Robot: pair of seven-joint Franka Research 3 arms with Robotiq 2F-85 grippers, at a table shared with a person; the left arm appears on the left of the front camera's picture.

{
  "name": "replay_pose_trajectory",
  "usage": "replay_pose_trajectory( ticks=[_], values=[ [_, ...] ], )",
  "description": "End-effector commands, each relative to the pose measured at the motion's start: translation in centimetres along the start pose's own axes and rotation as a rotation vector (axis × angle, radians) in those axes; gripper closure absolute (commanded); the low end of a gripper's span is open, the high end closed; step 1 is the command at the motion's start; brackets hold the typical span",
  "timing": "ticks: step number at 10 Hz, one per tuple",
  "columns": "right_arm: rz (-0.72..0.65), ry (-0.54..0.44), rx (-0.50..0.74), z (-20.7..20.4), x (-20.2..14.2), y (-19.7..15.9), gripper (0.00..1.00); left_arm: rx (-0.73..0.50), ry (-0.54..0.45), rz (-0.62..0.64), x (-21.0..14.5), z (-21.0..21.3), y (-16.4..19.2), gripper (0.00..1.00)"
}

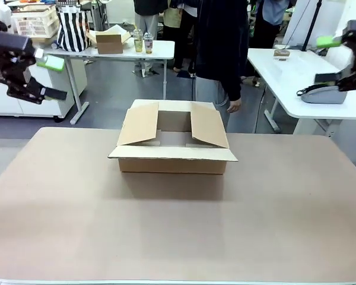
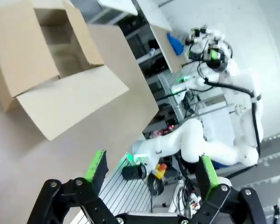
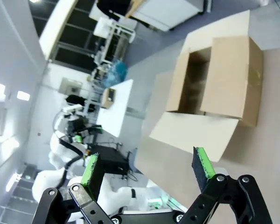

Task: Pack the gift set into the box.
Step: Place both hands on the side flaps of the Package Box and spread them outward.

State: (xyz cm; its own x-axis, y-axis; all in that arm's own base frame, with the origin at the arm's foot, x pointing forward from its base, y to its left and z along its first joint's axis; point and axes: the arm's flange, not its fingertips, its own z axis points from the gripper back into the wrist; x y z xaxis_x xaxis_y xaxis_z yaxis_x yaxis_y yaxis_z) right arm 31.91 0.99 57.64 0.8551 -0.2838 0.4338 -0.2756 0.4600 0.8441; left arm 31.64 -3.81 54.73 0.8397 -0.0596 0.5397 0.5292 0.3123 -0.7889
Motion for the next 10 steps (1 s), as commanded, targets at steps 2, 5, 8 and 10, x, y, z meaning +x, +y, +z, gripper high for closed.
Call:
replay_pose_trajectory(
  ticks=[2, 5, 8, 10],
  values=[
    [0.048, 0.0, -0.007, 0.1, 0.3, 0.4, 0.0, -0.024, 0.028, -0.087, -0.2, 0.1, -0.8, 0.0],
    [0.048, 0.0, -0.007, 0.1, 0.3, 0.4, 0.0, 0.296, 0.109, 0.012, 2.4, -3.3, -3.4, 0.0],
    [0.048, 0.0, -0.007, 0.1, 0.3, 0.4, 0.0, 0.568, 0.353, 0.037, 8.9, -11.5, -3.1, 0.0],
    [0.048, 0.0, -0.007, 0.1, 0.3, 0.4, 0.0, 0.776, 0.428, 0.095, 12.5, -16.3, -0.7, 0.0]
  ],
)
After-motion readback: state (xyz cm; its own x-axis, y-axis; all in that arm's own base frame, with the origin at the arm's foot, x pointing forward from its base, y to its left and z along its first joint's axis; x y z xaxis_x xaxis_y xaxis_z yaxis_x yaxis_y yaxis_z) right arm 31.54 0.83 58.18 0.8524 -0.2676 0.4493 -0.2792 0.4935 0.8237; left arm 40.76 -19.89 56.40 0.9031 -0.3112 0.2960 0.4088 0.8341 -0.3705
